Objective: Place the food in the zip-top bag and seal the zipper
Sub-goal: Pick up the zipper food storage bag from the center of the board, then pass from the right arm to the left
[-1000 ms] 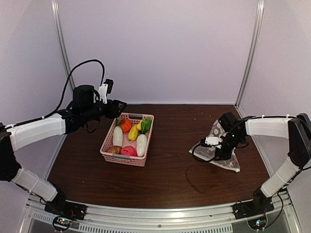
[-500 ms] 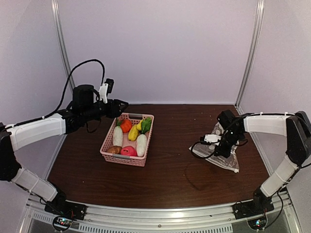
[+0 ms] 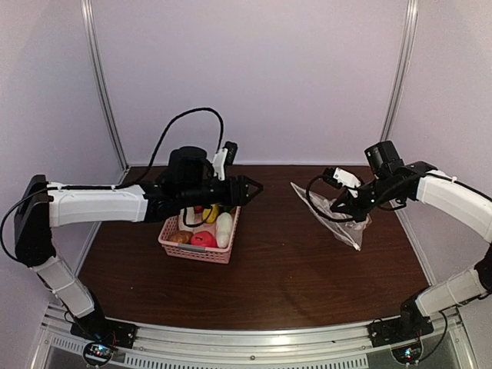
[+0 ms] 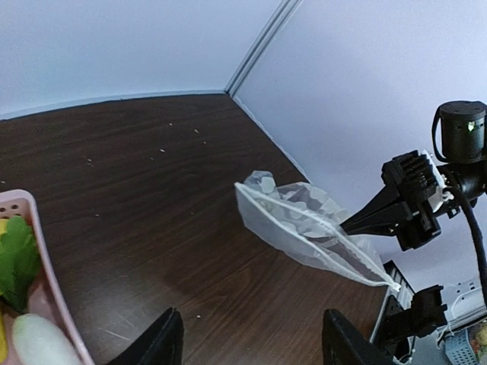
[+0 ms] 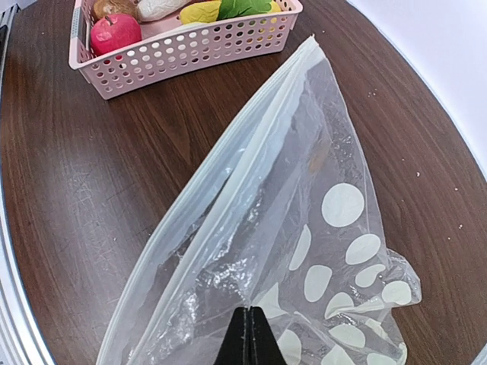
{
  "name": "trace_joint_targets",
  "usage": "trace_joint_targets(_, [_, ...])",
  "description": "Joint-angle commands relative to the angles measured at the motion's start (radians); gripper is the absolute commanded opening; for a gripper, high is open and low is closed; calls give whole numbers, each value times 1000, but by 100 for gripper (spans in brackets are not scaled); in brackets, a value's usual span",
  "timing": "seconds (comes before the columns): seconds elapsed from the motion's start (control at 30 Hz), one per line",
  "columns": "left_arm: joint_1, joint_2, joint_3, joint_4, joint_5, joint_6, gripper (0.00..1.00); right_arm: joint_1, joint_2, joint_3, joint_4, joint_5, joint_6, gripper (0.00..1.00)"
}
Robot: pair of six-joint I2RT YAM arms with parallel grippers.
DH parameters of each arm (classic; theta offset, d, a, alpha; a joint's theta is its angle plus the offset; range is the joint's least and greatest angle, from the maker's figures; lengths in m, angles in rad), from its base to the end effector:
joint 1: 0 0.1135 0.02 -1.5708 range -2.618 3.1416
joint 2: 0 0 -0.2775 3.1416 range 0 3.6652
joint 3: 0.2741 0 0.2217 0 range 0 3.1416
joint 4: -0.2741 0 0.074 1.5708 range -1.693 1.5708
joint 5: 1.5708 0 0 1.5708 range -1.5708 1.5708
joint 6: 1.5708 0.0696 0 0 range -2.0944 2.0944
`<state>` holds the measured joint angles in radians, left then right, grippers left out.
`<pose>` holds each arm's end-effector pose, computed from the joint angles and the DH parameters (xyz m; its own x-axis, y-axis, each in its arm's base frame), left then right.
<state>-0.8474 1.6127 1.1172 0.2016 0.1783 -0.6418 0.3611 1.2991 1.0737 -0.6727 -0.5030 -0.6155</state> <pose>0.2451 -0.2962 0.3008 -0.6625 -0.1399 -0.7359 0.5661 0.5499 -0.6141 0.2230 0.1201 0.2860 -0.2565 -0.6376 -0.7264 -0.9046 0.4230 -0.0519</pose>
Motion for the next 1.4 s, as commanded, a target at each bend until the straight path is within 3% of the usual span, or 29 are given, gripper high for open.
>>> trace_joint_targets(0.0, [-83, 150, 152, 34, -65, -204, 64, 8, 11, -25, 53, -76, 78, 0])
trace_joint_targets(0.17, [-132, 302, 259, 57, -4, -356, 61, 7, -13, -47, 128, -77, 127, 0])
trace_joint_targets(0.53, [-169, 460, 450, 5, 18, -415, 60, 9, -42, -95, 203, -64, 169, 0])
trace_joint_targets(0.77, [-169, 526, 504, -21, 28, -474, 46, 9, -58, -100, 229, -53, 199, 0])
trace_joint_targets(1.0, [-169, 530, 491, -8, 23, -478, 44, 8, -64, -112, 272, -6, 223, 0])
trace_joint_targets(1.07, [-170, 532, 490, -2, 21, -474, 36, 9, -63, -107, 273, -11, 227, 0])
trace_joint_targets(1.23, [-167, 541, 501, -69, -46, -435, 4, 8, -72, -70, 238, 0, 216, 0])
trace_joint_targets(1.37, [-165, 539, 491, -111, -108, -379, 0, 6, -117, -53, 241, 56, 207, 0])
